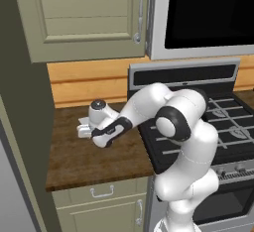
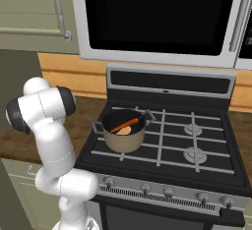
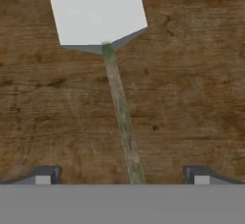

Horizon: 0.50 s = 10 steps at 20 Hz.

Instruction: Put the carrot and squash in the pot. Retrieve the spatula and lightly stir the vegetables in the pot.

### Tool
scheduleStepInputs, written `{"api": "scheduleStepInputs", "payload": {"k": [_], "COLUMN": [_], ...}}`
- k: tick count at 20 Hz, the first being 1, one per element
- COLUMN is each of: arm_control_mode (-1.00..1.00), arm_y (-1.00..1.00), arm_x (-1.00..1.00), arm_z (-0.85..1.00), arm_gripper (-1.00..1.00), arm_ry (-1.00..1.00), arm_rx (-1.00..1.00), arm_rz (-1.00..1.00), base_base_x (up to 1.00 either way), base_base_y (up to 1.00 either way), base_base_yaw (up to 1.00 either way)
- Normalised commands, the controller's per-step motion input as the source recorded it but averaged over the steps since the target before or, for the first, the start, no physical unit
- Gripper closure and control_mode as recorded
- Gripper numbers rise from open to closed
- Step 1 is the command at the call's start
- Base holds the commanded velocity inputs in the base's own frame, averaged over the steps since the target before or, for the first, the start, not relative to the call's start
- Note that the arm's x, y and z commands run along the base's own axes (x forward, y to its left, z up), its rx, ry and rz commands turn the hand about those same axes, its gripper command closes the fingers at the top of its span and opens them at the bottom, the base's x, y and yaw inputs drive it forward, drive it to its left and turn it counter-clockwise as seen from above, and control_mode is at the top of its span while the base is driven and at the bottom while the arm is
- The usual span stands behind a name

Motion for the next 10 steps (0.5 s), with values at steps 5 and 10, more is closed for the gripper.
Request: {"api": "scheduleStepInputs", "payload": {"k": [5, 10], "arm_control_mode": [-1.00, -1.00], "arm_y": [-0.03, 0.00], "arm_x": [0.14, 0.15], "arm_z": [-0.08, -0.12], "arm_gripper": [-1.00, -1.00], "arm_ry": [0.04, 0.03], "arm_rx": [-0.01, -0.02], "arm_rz": [-0.04, -0.01], "base_base_x": [0.00, 0.00], "base_base_y": [0.00, 0.00], "base_base_yaw": [0.00, 0.00]}}
